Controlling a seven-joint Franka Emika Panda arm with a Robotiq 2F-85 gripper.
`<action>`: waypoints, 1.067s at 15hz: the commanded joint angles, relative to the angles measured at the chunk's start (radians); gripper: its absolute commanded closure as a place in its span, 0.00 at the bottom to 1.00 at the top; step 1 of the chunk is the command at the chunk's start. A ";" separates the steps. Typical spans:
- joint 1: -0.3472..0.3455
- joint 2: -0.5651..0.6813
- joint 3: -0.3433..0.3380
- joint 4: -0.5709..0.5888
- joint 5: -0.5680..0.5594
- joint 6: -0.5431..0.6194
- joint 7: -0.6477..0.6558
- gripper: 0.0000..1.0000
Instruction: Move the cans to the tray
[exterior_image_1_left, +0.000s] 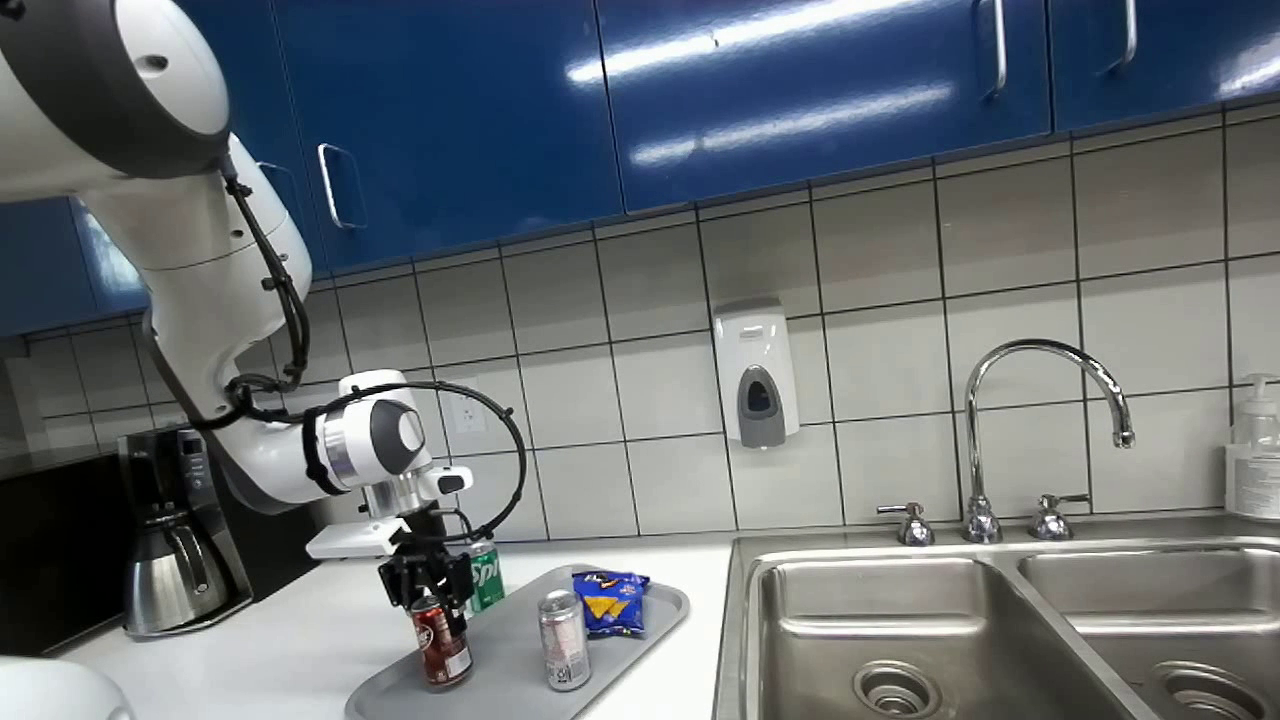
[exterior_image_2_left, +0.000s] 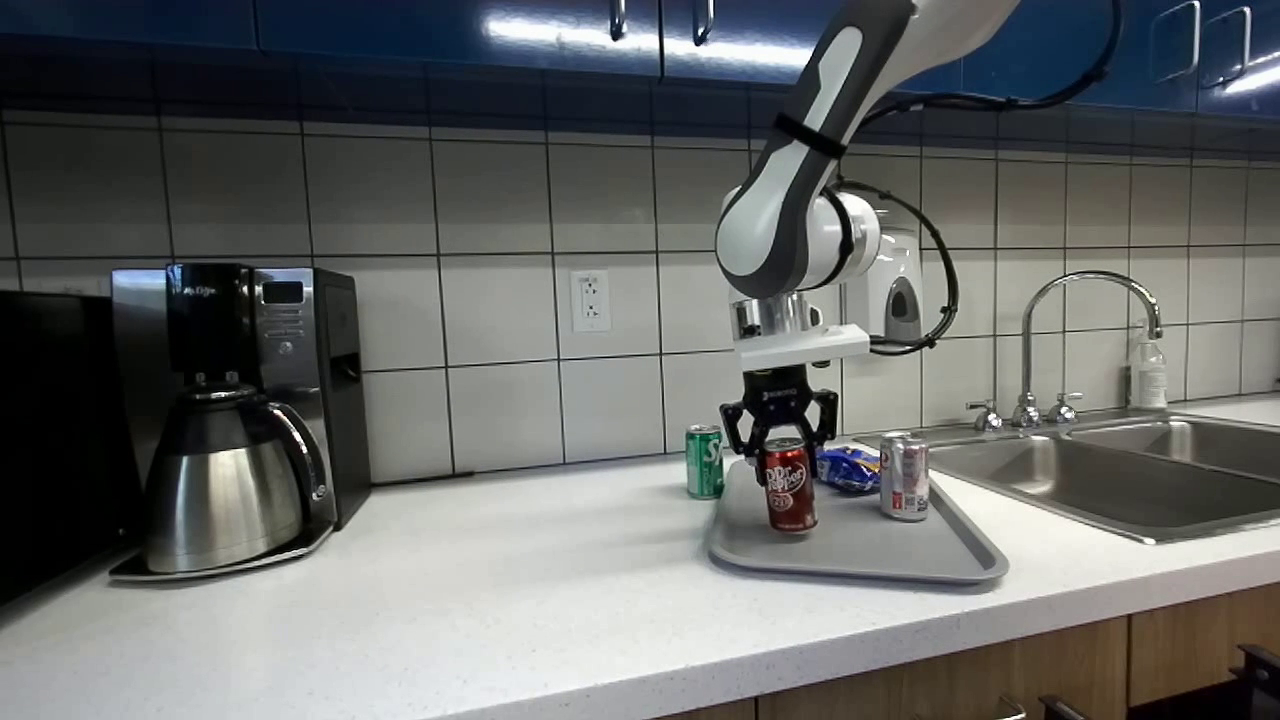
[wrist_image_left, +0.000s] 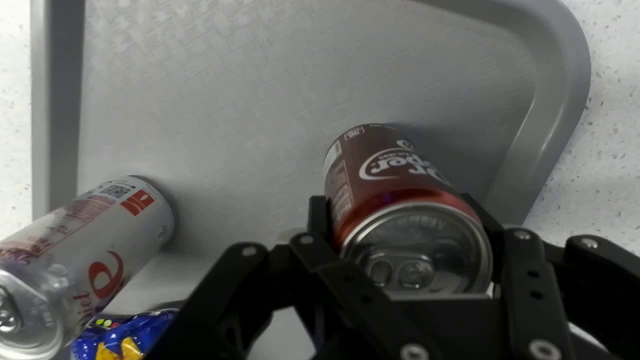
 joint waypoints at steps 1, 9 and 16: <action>-0.022 -0.016 0.017 -0.014 0.015 0.015 0.004 0.62; -0.019 -0.012 0.019 -0.019 0.014 0.007 0.003 0.18; -0.018 -0.037 0.017 -0.014 0.008 -0.009 0.007 0.00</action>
